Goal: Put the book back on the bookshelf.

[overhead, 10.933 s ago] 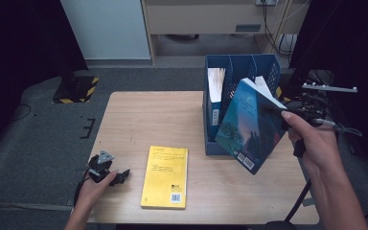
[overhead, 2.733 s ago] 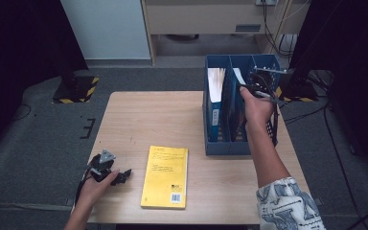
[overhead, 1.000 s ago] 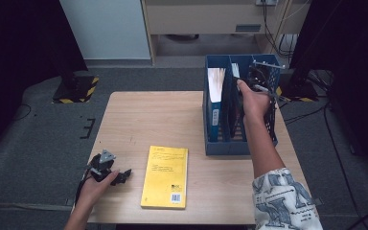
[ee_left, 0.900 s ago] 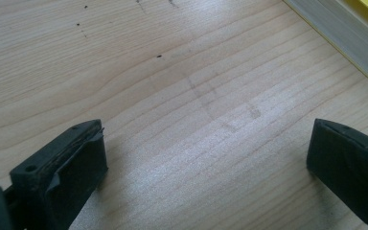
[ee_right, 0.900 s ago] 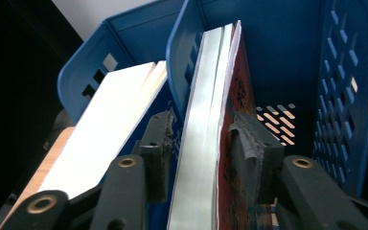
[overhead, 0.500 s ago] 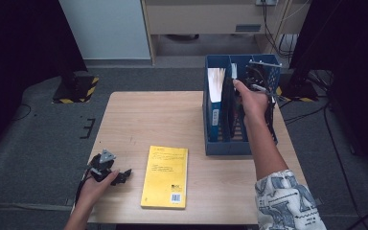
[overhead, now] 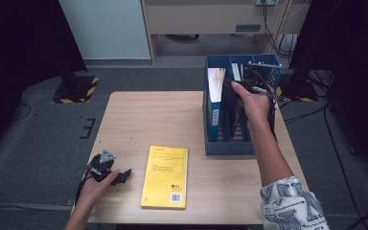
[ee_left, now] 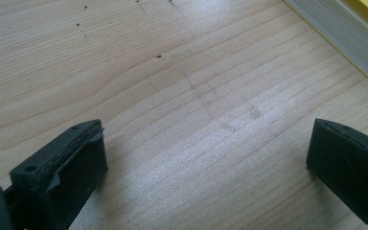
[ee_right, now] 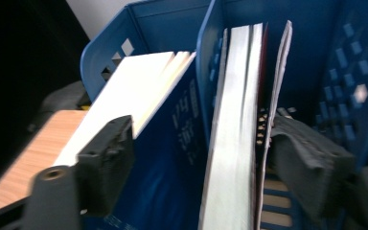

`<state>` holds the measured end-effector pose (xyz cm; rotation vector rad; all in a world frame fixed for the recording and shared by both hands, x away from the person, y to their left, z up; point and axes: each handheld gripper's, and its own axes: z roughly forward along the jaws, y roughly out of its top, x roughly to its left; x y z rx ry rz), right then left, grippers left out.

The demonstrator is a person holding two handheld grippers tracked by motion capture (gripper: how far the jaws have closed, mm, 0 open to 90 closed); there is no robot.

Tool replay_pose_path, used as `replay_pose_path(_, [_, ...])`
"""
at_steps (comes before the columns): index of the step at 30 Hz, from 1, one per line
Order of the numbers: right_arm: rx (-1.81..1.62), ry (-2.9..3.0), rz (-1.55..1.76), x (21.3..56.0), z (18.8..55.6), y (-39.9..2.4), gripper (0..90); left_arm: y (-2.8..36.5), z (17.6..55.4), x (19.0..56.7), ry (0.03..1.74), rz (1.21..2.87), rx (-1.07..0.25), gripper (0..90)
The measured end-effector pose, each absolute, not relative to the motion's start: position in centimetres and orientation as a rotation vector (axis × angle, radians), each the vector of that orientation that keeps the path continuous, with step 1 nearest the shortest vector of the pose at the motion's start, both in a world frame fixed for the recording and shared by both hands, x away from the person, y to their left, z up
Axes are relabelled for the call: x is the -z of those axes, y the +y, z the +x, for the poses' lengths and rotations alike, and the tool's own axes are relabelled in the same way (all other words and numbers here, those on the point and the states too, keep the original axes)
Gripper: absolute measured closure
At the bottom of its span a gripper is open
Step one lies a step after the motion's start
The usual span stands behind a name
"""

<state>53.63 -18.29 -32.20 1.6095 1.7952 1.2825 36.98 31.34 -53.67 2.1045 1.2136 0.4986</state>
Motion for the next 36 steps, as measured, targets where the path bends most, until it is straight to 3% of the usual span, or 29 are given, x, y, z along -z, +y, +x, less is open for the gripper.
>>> replay_pose_path(16, [-1.254, 1.851, 1.463, 32.8, 48.1, -19.7, 9.3, 31.3, 37.0, 53.7, 1.216, 2.108, -0.497, 0.0])
replay_pose_path(36, [-1.224, 1.946, 1.397, 37.3, 43.0, -17.8, 8.4, 31.3, 37.0, 53.7, 1.214, 2.106, -0.496, 0.0])
